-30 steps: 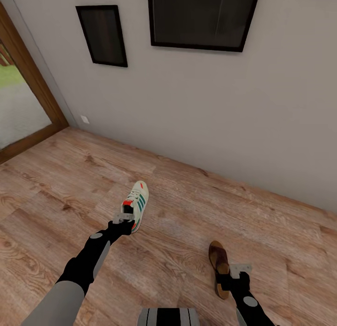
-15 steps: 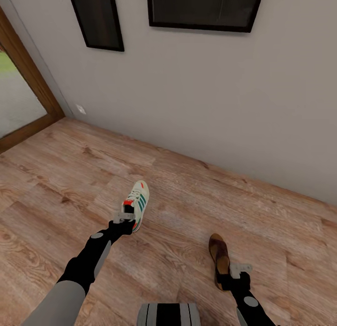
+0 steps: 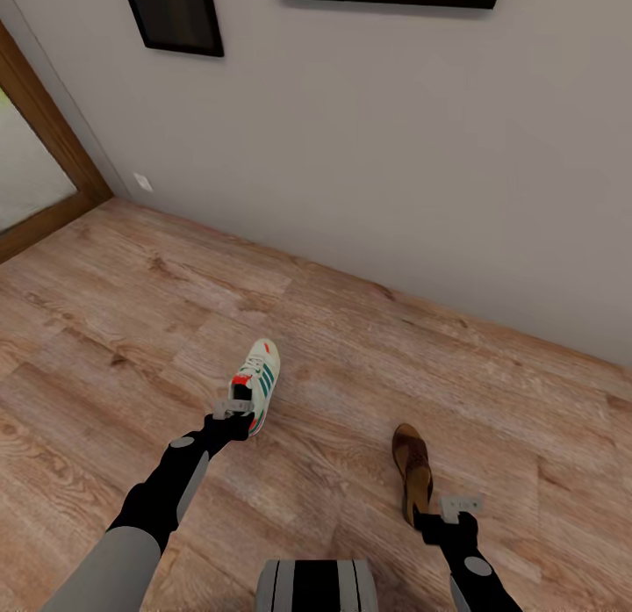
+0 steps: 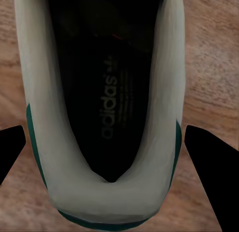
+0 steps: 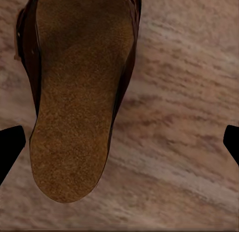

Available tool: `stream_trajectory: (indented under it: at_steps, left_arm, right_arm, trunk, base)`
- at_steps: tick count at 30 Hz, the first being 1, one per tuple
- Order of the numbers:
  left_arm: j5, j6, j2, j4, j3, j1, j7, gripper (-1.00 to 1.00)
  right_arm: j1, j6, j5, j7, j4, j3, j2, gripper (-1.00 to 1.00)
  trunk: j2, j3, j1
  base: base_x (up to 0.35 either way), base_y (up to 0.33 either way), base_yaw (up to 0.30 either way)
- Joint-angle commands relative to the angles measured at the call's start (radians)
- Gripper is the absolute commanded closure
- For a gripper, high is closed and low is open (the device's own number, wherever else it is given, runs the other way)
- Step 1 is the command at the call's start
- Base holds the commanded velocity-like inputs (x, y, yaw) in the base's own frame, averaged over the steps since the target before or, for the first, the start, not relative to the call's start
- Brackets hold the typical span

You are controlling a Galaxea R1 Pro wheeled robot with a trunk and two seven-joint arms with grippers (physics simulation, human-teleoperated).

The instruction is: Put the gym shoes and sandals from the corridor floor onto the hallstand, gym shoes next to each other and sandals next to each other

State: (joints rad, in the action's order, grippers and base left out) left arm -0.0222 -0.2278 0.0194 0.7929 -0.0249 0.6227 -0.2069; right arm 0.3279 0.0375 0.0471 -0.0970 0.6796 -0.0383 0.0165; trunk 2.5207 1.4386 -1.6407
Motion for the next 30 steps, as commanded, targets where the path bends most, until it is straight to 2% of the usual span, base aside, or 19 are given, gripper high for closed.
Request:
stream_trajectory:
  at_steps: [1,10,19,30]
  left_arm:
    - [-0.003,-0.006,0.001,0.002,-0.002,0.000,-0.005,1.00]
    - [-0.004,-0.006,-0.003,0.004,-0.001,0.000,-0.005,1.00]
    - [-0.003,-0.005,-0.001,0.013,-0.001,-0.002,-0.005,1.00]
    - [-0.001,-0.004,0.001,0.015,-0.001,-0.003,-0.005,1.00]
  right_arm:
    - [0.000,0.002,0.005,-0.002,-0.001,0.000,-0.001,-1.00]
    - [0.000,0.003,0.007,-0.001,0.001,0.004,-0.005,-1.00]
    - [0.000,0.003,0.005,-0.003,0.001,-0.001,-0.004,-1.00]
    - [0.000,0.002,0.005,-0.002,0.000,-0.002,-0.001,-1.00]
  trunk:
    - [0.000,0.002,0.000]
    - [0.000,0.009,0.000]
    - [0.000,0.009,0.000]
    - [0.000,0.009,0.000]
  base:
    - [0.000,0.000,0.000]
    - [0.000,0.000,0.015]
    - [0.000,0.000,0.139]
    - [0.032,0.097,-0.038]
